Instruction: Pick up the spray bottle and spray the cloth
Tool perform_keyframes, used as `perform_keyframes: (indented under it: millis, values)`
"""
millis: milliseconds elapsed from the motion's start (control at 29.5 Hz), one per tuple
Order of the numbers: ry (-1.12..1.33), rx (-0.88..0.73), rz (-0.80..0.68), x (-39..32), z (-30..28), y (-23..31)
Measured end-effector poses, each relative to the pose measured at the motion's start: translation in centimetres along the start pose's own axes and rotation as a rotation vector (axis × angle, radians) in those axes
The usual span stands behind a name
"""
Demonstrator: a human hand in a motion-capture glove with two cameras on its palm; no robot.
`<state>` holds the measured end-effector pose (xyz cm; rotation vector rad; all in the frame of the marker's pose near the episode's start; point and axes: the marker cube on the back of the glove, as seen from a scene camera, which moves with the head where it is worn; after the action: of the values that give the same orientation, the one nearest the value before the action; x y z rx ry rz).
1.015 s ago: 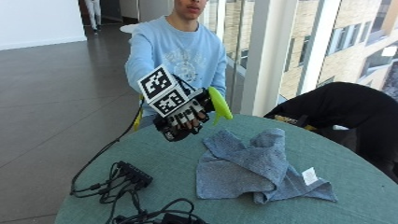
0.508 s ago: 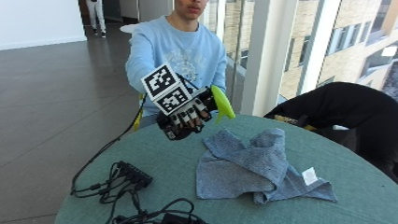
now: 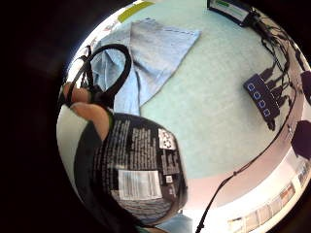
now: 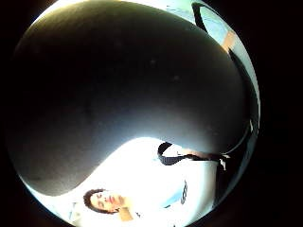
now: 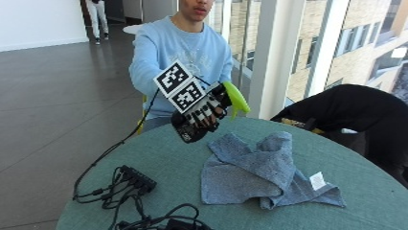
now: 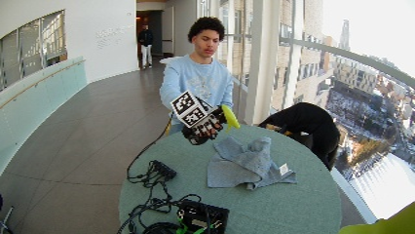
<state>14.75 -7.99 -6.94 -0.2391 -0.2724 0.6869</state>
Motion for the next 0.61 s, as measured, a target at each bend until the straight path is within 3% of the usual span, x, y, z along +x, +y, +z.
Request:
perform_keyframes:
  millis: [609]
  values:
    - [-0.273, 0.181, -0.485, -13.4, 8.1, -0.3]
